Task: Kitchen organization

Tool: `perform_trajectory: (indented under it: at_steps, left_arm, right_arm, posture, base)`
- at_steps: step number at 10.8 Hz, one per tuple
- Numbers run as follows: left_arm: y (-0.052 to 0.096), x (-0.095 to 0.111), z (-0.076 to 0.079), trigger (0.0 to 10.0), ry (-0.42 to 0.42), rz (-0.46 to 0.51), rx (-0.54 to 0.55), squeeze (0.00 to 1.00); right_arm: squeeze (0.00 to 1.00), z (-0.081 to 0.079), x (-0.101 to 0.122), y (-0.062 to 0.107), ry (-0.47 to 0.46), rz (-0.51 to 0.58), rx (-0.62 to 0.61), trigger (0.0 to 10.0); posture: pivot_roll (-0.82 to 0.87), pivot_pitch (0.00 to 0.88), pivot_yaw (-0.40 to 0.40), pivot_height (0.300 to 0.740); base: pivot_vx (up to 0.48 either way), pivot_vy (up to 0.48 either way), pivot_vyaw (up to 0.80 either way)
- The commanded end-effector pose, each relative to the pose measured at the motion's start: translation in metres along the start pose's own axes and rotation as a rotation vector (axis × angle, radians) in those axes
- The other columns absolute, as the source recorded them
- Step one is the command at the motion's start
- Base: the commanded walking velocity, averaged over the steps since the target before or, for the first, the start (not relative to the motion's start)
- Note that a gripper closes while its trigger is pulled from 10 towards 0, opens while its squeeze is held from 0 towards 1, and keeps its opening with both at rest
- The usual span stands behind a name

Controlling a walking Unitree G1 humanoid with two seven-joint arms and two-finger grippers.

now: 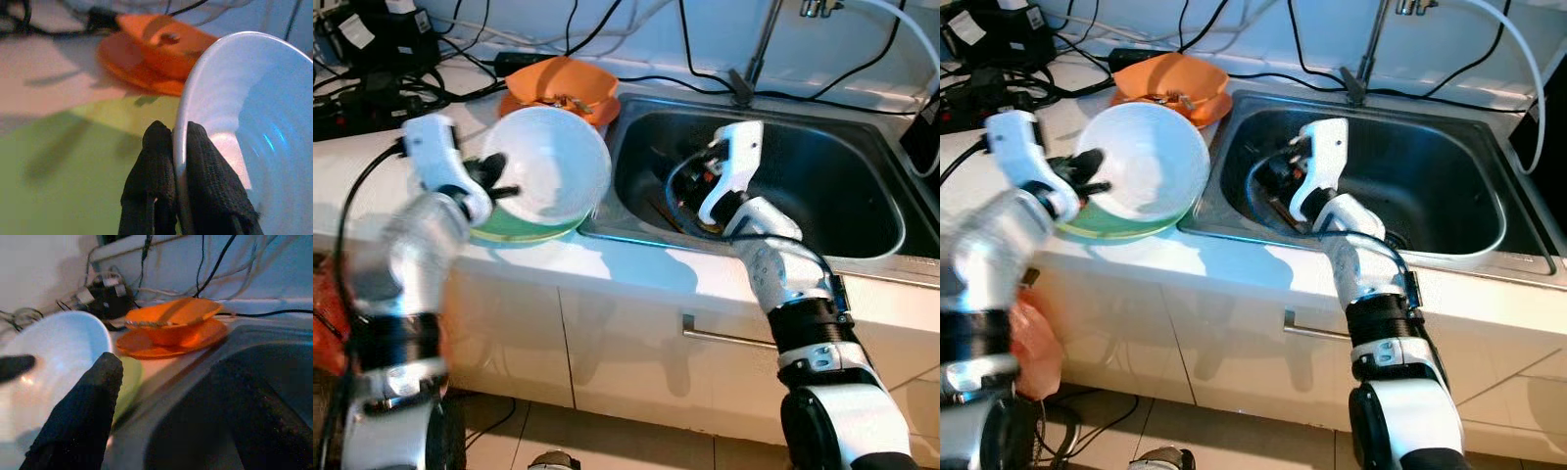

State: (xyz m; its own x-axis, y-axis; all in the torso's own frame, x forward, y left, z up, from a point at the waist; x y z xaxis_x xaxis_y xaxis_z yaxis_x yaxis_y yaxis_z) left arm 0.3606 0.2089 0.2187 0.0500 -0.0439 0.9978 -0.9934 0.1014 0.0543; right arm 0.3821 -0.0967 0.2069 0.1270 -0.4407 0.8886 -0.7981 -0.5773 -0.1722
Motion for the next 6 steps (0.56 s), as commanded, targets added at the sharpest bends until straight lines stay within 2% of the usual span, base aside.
perform_trajectory:
  at_steps: [1, 6]
  left_arm:
    - [0.000, 0.016, 0.012, 0.0, -0.077, 0.116, -0.024, 0.00]
    - [-0.004, 0.028, 0.038, 0.0, -0.113, 0.283, -0.073, 0.00]
  right_arm:
    - [0.00, -0.010, 0.013, -0.003, -0.053, 0.025, 0.072, 10.0]
    - [0.00, -0.022, 0.009, -0.002, -0.107, -0.024, 0.146, 10.0]
  posture:
    - [0.15, 0.026, -0.027, 0.740]
    - [0.14, 0.024, -0.027, 0.740]
  base:
    - [0.000, 0.000, 0.00]
    - [0.000, 0.000, 0.00]
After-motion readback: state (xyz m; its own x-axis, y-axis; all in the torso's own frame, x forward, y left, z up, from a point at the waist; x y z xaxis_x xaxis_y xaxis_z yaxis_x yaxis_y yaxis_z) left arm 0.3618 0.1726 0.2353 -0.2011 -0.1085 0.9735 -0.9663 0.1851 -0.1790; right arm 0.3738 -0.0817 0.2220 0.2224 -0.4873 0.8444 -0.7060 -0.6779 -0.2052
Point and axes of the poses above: a point about 5 cm out from each wrist's last joint towards the gripper, its own y axis pointing back from the gripper into the wrist, its own x axis along the axis of the wrist's last joint, z = x × y, the point moved 1 cm from there along -y, pointing out of the wrist towards the gripper, and after that the axes turned 12 degrees about -y, right-handed, at the moved point
